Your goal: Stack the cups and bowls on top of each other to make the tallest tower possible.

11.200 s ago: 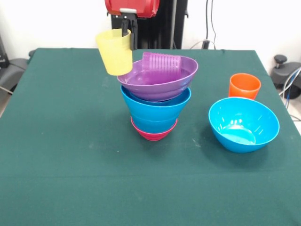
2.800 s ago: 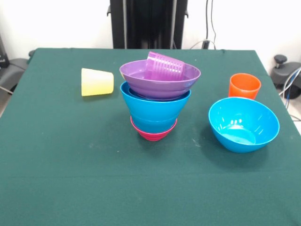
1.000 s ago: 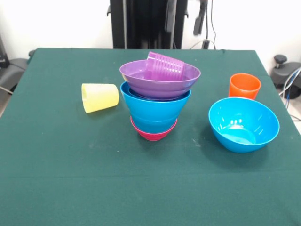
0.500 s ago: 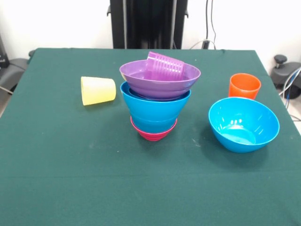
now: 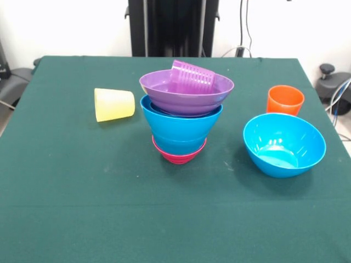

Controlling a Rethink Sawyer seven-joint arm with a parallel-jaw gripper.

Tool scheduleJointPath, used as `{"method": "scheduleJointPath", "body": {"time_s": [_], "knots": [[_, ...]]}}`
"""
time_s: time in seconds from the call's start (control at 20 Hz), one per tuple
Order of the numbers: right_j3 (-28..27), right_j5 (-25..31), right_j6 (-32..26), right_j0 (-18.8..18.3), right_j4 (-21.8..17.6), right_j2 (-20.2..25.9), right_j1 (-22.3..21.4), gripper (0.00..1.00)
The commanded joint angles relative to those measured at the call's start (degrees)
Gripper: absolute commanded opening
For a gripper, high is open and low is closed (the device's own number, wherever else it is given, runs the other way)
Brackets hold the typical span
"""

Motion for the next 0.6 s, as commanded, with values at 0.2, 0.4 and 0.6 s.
{"method": "scheduleJointPath", "body": {"time_s": [0.2, 0.4, 0.6], "knots": [[-2.41, -2.22, 11.49, 1.14, 0.04, -0.93, 7.91, 1.0], [-2.54, -6.61, 11.18, 0.34, -0.49, -0.45, 11.02, 1.0], [-3.34, -7.05, 11.14, 0.91, 0.0, -0.98, 11.94, 1.0]]}}
